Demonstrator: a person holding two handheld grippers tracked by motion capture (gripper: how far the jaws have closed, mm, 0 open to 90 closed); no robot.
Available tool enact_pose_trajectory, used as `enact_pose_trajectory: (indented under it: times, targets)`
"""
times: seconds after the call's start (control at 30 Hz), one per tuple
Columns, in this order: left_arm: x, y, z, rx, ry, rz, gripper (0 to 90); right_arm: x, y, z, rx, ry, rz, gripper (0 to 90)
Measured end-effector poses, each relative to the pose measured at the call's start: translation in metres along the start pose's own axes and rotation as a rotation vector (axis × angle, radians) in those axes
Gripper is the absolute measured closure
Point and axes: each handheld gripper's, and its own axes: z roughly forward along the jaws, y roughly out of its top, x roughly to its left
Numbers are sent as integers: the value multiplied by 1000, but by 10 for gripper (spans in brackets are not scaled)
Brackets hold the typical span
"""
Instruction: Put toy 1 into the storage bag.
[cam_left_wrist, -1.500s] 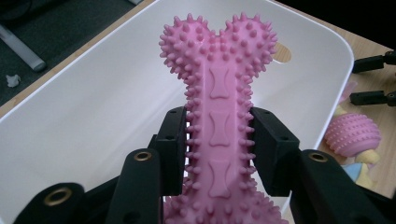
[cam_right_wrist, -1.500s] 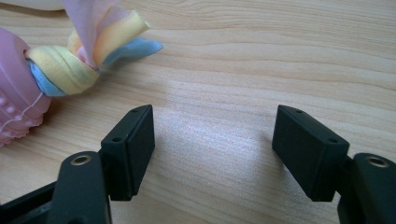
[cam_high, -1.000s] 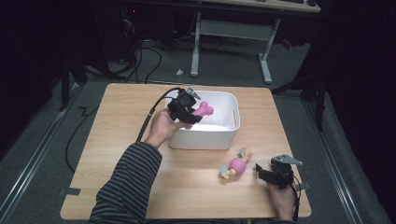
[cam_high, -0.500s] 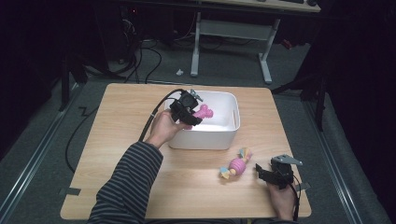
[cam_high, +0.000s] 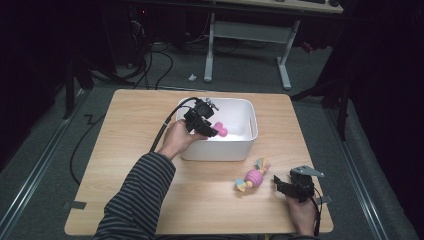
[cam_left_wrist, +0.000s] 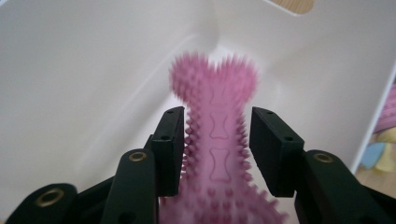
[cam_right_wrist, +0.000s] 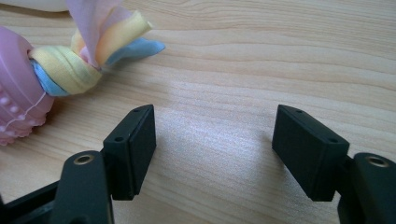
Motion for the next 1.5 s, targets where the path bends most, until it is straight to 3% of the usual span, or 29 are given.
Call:
enact_pose_trajectory:
  times: [0.23, 0.47, 0.67, 0.87, 1.03, 1.27, 1.5]
  targets:
    - [-4, 0, -21, -42, 39, 13, 495, 0, 0, 0, 0, 0, -4, 308]
    - [-1, -11, -47, -114, 64, -16, 473, 0, 0, 0, 0, -1, -1, 312]
    - [0, -25, -67, -135, 100, -36, 464, 0, 0, 0, -1, 0, -1, 309]
    - [2, -43, -90, -208, 113, -69, 462, 1, 0, 0, 1, -1, -14, 309]
    - [5, -59, -104, -233, 130, -85, 462, 1, 0, 0, 1, -4, -10, 309]
    - [7, -77, -114, -234, 163, -105, 458, 2, 0, 0, 1, -4, -9, 309]
    - [9, -99, -128, -270, 175, -137, 450, 1, 0, 0, 0, -7, -8, 312]
